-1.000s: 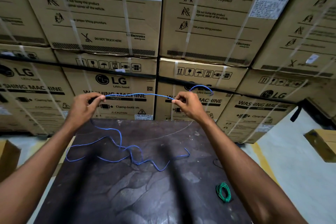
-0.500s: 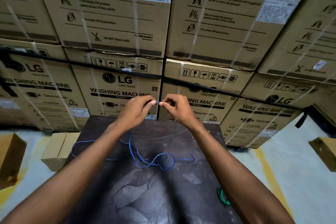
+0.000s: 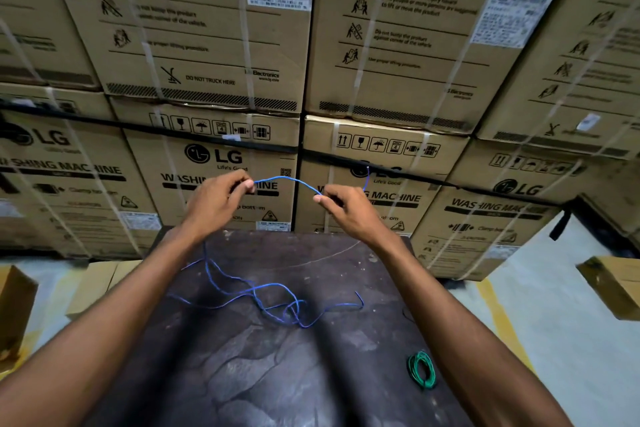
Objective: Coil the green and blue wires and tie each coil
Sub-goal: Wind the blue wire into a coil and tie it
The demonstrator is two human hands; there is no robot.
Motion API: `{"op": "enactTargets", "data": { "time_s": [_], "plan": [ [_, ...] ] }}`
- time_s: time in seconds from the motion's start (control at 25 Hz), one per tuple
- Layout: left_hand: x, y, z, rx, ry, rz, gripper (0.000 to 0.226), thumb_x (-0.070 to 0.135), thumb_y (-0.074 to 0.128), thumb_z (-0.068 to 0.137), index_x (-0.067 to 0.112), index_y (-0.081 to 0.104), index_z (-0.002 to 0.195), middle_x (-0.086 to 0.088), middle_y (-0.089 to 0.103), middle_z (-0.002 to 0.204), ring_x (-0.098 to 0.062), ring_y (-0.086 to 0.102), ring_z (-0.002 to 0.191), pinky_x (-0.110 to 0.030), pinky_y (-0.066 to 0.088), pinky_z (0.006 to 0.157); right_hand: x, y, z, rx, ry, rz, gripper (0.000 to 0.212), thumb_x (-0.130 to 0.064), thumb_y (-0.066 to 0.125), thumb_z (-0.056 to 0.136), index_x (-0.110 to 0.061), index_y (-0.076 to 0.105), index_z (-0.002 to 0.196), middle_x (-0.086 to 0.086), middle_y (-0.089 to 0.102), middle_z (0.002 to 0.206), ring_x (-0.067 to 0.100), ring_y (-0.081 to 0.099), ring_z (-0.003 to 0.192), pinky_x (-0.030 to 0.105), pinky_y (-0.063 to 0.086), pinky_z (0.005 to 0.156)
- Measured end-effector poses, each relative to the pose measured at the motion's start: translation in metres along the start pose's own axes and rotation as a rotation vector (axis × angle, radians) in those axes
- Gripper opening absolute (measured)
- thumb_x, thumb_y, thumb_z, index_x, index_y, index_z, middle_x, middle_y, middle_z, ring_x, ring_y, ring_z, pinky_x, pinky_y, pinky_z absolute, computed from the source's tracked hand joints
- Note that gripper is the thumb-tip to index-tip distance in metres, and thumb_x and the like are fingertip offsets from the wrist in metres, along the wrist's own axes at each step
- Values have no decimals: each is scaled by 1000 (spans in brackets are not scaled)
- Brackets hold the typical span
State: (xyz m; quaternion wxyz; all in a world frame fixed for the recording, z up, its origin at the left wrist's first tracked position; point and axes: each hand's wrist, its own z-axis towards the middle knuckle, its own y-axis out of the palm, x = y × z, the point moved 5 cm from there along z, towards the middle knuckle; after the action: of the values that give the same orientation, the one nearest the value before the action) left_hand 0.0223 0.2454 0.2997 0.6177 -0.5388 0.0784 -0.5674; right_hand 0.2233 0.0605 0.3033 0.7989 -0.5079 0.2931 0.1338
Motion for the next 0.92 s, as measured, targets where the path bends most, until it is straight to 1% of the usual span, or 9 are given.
{"op": "enactTargets", "data": {
  "time_s": [0.08, 0.16, 0.28, 0.36, 0.48, 0.56, 0.64, 0.76, 0.92],
  "plan": [
    [14, 3, 1, -39, 32, 60, 20, 33, 44, 106, 30, 64, 109, 12, 57, 70, -12, 56, 65, -33, 44, 62, -14, 4, 1, -6, -21, 41, 45, -39, 56, 103, -17, 40, 66, -7, 37, 59, 5, 30, 56, 32, 26, 53],
    [38, 10, 0, -86, 117, -5, 24, 31, 41, 108, 27, 63, 115, 12, 57, 72, -8, 56, 66, -31, 42, 61, -24, 9, 2, -29, -21, 91, 42, -35, 56, 104, -18, 43, 67, -8, 37, 60, 4, 31, 56, 29, 26, 53],
    [70, 16, -5, -99, 189, -181, 23, 24, 45, 108, 19, 63, 95, 11, 48, 60, -4, 48, 56, -18, 31, 54, -32, 13, 1, -25, -28, 144, 40, -34, 58, 102, -14, 49, 69, -9, 40, 60, 4, 34, 57, 28, 27, 53],
    [70, 10, -4, -54, 179, -200, 25, 23, 48, 107, 20, 60, 85, 10, 47, 58, -5, 47, 55, -19, 30, 53, -29, 9, 1, -27, -24, 120, 38, -37, 62, 100, -15, 53, 69, -7, 45, 59, 5, 37, 57, 29, 30, 54],
    [46, -8, 8, -16, 130, -187, 24, 30, 49, 106, 27, 59, 84, 7, 56, 66, -4, 47, 58, -29, 35, 56, -18, -5, -4, -30, -120, -149, 42, -39, 57, 101, -11, 49, 72, 3, 50, 60, 15, 44, 61, 35, 30, 59],
    [42, -12, 12, -40, 140, -45, 24, 42, 45, 106, 29, 59, 92, 10, 60, 76, -3, 52, 66, -28, 36, 58, -16, -9, -11, -21, -156, -200, 41, -36, 51, 105, -12, 44, 74, 3, 46, 59, 17, 41, 60, 34, 26, 59],
    [54, -9, 12, -69, 219, 126, 28, 52, 36, 105, 34, 58, 104, 13, 60, 86, -10, 58, 76, -31, 44, 62, -21, -5, -14, -7, -118, -92, 38, -33, 48, 107, -16, 39, 74, -2, 38, 56, 13, 34, 54, 33, 27, 55],
    [78, -1, 8, -68, 377, 183, 33, 49, 28, 108, 33, 55, 119, 10, 62, 100, -19, 63, 87, -38, 53, 66, -27, 5, -11, 47, -43, 104, 39, -32, 46, 108, -15, 39, 74, -5, 36, 62, 7, 33, 58, 36, 31, 55],
    [87, 1, 13, -18, 404, 181, 28, 44, 36, 108, 25, 57, 107, 6, 62, 90, -20, 60, 76, -35, 46, 59, -19, 9, -13, 31, 21, 198, 45, -32, 47, 107, -7, 39, 71, -3, 34, 66, 7, 32, 61, 34, 27, 56]
  ]
}}
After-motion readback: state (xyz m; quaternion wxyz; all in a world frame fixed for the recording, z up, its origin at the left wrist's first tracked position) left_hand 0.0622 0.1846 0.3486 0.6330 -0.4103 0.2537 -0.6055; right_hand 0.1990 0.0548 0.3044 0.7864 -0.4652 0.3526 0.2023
